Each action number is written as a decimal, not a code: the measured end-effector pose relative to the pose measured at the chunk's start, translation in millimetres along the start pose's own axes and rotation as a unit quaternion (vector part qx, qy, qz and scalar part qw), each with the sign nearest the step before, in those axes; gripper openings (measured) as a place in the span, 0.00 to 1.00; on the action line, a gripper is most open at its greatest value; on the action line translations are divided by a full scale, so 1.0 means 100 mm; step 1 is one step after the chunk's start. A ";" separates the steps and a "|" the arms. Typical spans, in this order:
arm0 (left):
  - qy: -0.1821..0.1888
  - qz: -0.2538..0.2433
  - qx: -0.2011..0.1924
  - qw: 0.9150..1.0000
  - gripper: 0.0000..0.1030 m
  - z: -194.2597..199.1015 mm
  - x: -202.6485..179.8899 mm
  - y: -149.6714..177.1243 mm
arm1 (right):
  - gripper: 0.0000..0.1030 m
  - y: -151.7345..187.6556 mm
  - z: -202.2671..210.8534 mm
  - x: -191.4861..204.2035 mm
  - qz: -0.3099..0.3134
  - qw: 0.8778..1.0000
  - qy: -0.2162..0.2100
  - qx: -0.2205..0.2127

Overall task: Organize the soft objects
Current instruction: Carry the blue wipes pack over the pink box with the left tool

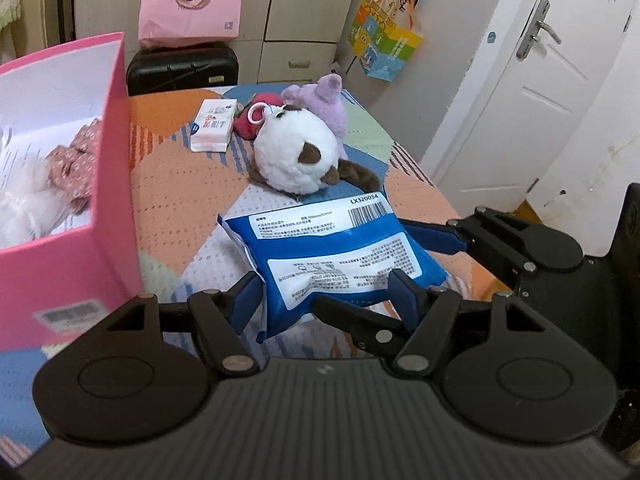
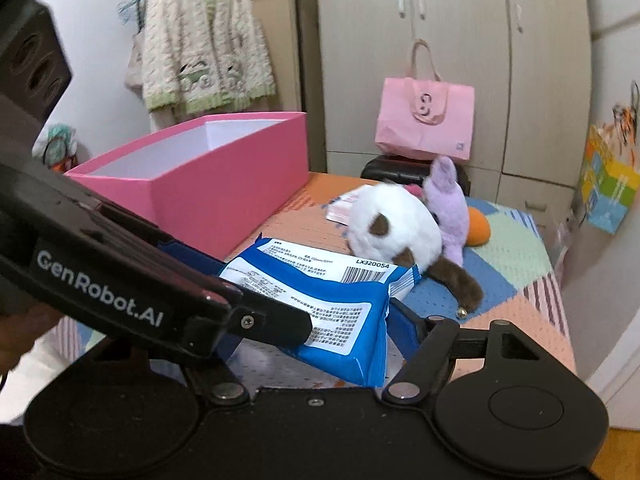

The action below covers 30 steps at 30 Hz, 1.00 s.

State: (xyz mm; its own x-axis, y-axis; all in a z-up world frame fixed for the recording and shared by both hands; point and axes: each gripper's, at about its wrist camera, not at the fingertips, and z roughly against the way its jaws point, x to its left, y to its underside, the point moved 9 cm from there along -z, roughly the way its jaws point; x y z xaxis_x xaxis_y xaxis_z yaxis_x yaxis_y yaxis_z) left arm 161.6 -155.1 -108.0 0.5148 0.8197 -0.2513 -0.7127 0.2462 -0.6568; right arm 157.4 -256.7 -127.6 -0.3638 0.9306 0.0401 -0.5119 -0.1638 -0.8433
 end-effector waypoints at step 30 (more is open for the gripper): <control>0.007 0.113 0.031 0.993 0.66 1.56 0.99 0.33 | 0.81 -0.71 0.33 1.83 0.167 0.981 -0.097 0.017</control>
State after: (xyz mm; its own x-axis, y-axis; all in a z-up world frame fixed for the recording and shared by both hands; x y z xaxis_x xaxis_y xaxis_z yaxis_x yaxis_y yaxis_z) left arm 114.8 14.7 -43.6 0.3443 0.8503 -0.3980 -0.8384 0.0876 -0.5380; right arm 101.9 -85.6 -42.9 -0.6556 0.7436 -0.1315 -0.3630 -0.4630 -0.8087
